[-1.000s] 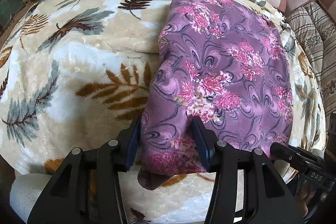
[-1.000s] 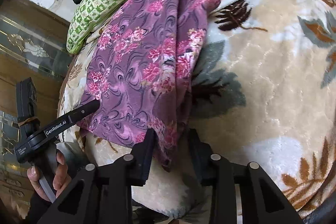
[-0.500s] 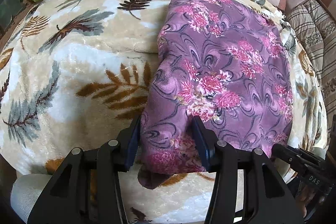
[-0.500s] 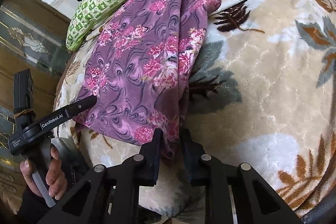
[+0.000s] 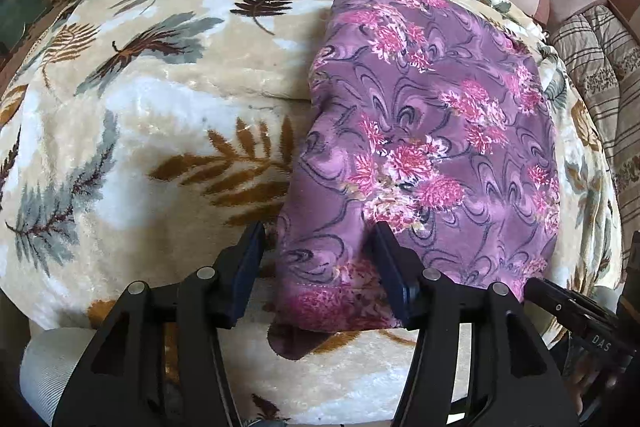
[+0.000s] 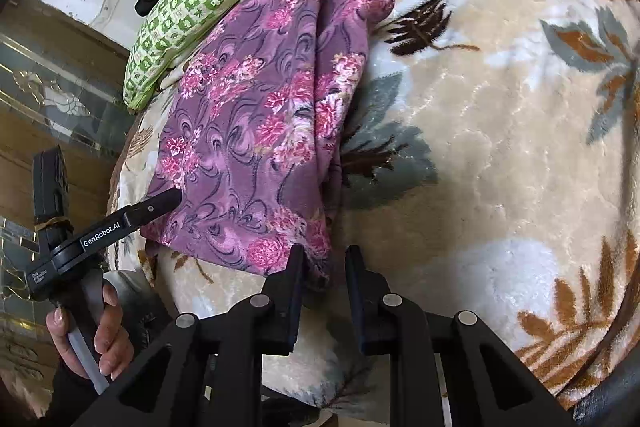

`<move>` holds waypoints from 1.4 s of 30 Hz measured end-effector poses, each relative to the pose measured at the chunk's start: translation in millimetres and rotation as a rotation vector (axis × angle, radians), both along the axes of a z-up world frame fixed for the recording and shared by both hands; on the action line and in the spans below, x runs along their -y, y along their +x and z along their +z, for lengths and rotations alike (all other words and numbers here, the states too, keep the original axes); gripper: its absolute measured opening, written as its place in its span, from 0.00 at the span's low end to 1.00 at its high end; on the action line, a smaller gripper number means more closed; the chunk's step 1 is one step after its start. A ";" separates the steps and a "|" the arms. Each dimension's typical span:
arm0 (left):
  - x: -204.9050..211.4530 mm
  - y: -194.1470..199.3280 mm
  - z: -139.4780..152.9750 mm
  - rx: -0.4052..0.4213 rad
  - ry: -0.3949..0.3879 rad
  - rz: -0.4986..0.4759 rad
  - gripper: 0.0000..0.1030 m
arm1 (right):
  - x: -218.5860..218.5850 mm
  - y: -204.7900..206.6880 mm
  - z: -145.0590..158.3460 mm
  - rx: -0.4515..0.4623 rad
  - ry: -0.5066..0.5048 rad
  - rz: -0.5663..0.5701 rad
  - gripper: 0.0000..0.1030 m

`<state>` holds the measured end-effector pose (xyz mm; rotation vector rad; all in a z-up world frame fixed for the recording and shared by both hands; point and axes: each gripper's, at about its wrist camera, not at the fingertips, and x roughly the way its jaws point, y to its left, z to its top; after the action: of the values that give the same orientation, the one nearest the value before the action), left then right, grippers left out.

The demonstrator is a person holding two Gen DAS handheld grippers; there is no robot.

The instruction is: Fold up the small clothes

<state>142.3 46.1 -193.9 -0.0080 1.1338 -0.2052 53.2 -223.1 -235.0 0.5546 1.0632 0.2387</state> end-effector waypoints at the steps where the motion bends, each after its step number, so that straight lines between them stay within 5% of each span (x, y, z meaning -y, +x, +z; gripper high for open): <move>1: -0.4 -0.7 1.3 0.005 0.001 0.003 0.54 | 1.4 -1.7 2.0 0.002 -0.003 -0.006 0.17; 10: 4.7 -43.2 29.6 0.164 0.142 0.029 0.54 | 17.8 -27.4 43.0 0.096 0.013 -0.095 0.21; 11: 7.3 -49.4 35.6 0.181 0.149 0.022 0.54 | 17.4 -30.7 47.3 0.116 0.016 -0.093 0.28; 12: 7.4 -52.4 38.9 0.189 0.149 0.021 0.54 | 16.7 -35.4 52.5 0.140 0.011 -0.096 0.49; 14: 8.1 -60.9 50.7 0.202 0.125 0.024 0.54 | 15.6 -48.3 63.7 0.196 -0.013 -0.129 0.66; 17: 6.8 -66.0 58.3 0.168 0.067 0.056 0.62 | 12.7 -58.9 83.1 0.220 -0.039 -0.128 0.66; 21: 15.1 -74.6 63.8 0.177 0.109 0.068 0.62 | 4.9 -67.2 109.6 0.248 -0.171 -0.128 0.66; 26: 13.2 -84.8 72.2 0.147 0.116 0.104 0.62 | -3.0 -69.9 123.4 0.239 -0.217 -0.119 0.66; 34: 11.7 -113.1 117.7 0.311 0.239 0.178 0.62 | -21.3 -80.1 140.0 0.221 -0.268 -0.088 0.66; 37: 12.6 -115.5 124.4 0.321 0.290 0.185 0.62 | -25.7 -82.7 148.7 0.230 -0.277 -0.082 0.66; 42: 10.1 -120.2 134.1 0.302 0.270 0.186 0.62 | -32.4 -83.6 161.3 0.235 -0.303 -0.089 0.66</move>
<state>22.1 36.0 -59.8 0.1518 0.8458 0.1112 -30.4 -190.7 -73.7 0.2911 0.8249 0.0594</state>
